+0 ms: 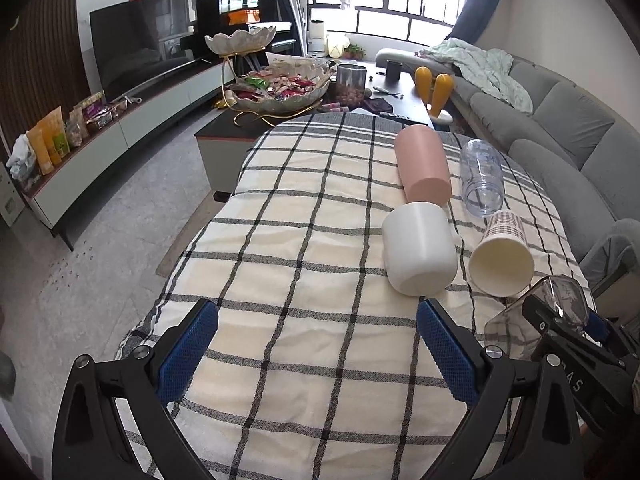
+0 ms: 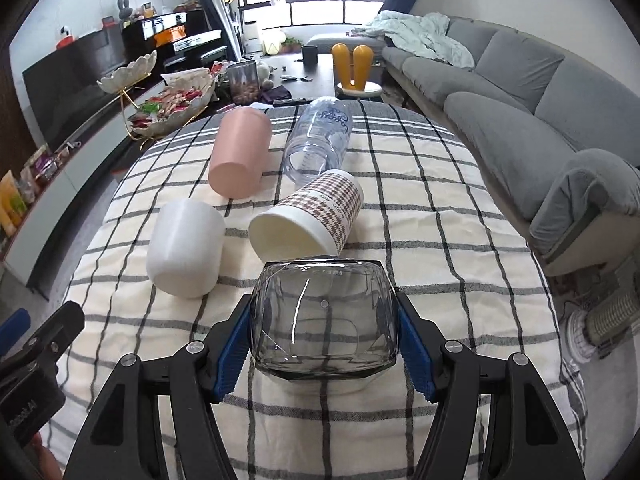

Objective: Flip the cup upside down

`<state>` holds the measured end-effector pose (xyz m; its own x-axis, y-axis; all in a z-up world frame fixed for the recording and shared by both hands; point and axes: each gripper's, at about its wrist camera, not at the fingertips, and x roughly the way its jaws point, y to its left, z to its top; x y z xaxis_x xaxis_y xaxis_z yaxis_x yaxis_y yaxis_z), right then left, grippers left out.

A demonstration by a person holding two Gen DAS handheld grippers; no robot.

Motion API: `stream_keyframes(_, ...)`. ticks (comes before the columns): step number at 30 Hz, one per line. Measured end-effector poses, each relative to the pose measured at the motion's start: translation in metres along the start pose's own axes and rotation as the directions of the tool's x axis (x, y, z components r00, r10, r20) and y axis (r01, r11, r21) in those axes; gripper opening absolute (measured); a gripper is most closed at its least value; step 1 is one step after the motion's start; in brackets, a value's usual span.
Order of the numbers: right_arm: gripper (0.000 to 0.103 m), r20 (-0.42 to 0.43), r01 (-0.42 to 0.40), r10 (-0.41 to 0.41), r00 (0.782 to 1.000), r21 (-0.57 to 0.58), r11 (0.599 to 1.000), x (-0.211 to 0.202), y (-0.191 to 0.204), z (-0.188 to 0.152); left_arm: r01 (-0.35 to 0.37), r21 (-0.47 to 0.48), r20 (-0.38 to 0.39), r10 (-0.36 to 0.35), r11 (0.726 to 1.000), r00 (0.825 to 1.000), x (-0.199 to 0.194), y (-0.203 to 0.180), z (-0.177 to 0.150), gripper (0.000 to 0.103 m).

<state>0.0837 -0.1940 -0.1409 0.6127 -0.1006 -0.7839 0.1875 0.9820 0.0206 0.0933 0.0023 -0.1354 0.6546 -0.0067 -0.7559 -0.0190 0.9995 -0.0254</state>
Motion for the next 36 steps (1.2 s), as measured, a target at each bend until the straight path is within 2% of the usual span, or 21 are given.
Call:
stream_keyframes(3, 0.070, 0.010, -0.008, 0.009, 1.000, -0.005, 1.000, -0.003, 0.002, 0.000, 0.001, 0.004, 0.007, -0.001, 1.000, 1.000, -0.003, 0.000, 0.000, 0.101)
stream_keyframes(8, 0.081, 0.049, 0.001, -0.001, 0.999, -0.002, 1.000, -0.017, 0.002, 0.003, 0.003, 0.005, 0.022, -0.003, 1.000, 1.000, -0.012, -0.001, 0.004, 0.101)
stream_keyframes(14, 0.083, 0.110, 0.008, -0.010, 0.994, 0.014, 1.000, -0.047, -0.001, 0.009, 0.003, 0.013, 0.078, -0.004, 1.000, 0.997, -0.039, -0.002, 0.013, 0.102)
stream_keyframes(23, 0.095, 0.248, 0.064, -0.070, 0.966, 0.034, 0.997, -0.118, -0.008, 0.017, 0.001, 0.019, 0.180, -0.004, 1.000, 0.984, -0.089, -0.004, 0.023, 0.103)
stream_keyframes(30, 0.101, 0.300, 0.072, -0.081, 0.951, 0.039, 0.997, -0.152, -0.010, 0.019, -0.001, 0.052, 0.199, -0.009, 0.999, 0.980, -0.117, -0.011, 0.027, 0.103)
stream_keyframes(36, 0.102, 0.323, 0.069, -0.084, 0.943, 0.060, 0.996, -0.166, -0.016, 0.017, -0.008, 0.082, 0.209, -0.010, 0.997, 0.978, -0.130, -0.018, 0.025, 0.103)
